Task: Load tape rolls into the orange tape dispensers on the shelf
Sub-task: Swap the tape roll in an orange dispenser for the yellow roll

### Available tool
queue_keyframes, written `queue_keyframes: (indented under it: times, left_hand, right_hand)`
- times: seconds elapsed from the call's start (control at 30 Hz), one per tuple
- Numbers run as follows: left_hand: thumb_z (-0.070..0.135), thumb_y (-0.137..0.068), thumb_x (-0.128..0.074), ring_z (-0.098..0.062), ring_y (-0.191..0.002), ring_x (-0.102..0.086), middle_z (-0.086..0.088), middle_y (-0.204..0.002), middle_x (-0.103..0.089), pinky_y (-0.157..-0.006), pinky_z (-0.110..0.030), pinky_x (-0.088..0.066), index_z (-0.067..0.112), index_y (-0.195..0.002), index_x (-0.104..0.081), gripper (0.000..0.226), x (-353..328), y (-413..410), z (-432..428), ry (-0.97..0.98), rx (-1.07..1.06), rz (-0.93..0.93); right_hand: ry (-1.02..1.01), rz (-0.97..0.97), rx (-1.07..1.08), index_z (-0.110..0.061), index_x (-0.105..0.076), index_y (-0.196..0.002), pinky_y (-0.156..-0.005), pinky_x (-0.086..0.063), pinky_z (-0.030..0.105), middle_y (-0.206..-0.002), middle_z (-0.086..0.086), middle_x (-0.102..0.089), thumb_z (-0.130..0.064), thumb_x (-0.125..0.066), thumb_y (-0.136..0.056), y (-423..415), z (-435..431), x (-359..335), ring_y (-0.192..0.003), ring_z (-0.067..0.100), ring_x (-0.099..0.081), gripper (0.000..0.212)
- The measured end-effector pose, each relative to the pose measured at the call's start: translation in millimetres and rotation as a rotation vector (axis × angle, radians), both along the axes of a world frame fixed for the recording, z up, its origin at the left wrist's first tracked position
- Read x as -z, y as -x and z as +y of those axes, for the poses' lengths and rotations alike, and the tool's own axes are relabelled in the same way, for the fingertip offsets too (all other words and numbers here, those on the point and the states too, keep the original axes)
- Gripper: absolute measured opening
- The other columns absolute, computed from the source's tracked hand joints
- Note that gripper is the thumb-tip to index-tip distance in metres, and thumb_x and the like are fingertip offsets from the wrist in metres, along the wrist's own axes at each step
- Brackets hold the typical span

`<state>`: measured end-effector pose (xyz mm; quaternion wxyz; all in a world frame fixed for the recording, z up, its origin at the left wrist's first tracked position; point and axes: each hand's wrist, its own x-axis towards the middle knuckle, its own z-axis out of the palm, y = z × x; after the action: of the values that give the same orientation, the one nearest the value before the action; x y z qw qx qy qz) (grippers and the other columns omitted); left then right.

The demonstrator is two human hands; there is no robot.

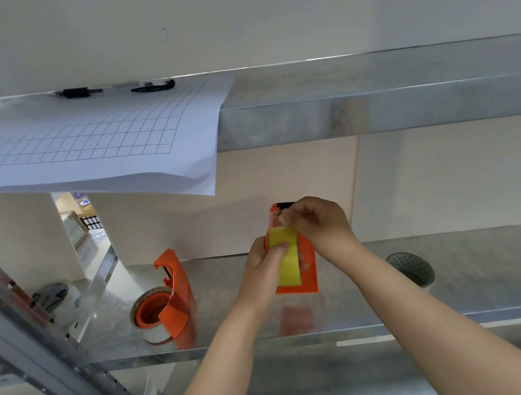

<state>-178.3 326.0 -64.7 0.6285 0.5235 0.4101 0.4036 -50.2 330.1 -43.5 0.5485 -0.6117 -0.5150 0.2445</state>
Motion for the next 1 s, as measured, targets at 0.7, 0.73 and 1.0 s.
queue_keyframes:
  times: [0.7, 0.73, 1.0]
  left_hand:
    - [0.01, -0.061, -0.077, -0.003, -0.071, -0.066, 0.005, -0.084, -0.068, -0.055, -0.01, -0.048, 0.024, -0.089, -0.058, 0.037, 13, 23, -19, -0.206, -0.095, 0.211]
    - [0.012, -0.059, -0.077, 0.0, -0.072, -0.065, 0.006, -0.085, -0.068, -0.056, -0.01, -0.049, 0.026, -0.09, -0.057, 0.039, 15, 24, -22, -0.208, -0.089, 0.205]
    - [0.023, -0.051, -0.07, -0.003, -0.069, -0.061, 0.007, -0.081, -0.064, -0.058, -0.016, -0.05, 0.03, -0.087, -0.052, 0.041, 19, 27, -32, -0.262, -0.097, 0.303]
  right_hand:
    - [-0.038, 0.044, 0.222, 0.008, -0.057, -0.082, -0.065, -0.054, 0.035, -0.087, 0.027, -0.063, -0.015, -0.055, -0.088, -39, 41, -7, -0.068, 0.022, -0.056, 0.024]
    - [0.0, 0.036, 0.203, 0.006, -0.058, -0.082, -0.068, -0.053, 0.037, -0.086, 0.023, -0.064, -0.016, -0.054, -0.088, -42, 43, -6, -0.068, 0.02, -0.056, 0.023]
    - [0.15, 0.183, 0.047, -0.014, -0.06, -0.067, -0.063, -0.05, 0.02, -0.075, 0.0, -0.066, -0.014, -0.056, -0.088, -41, 53, 3, -0.066, 0.011, -0.06, 0.021]
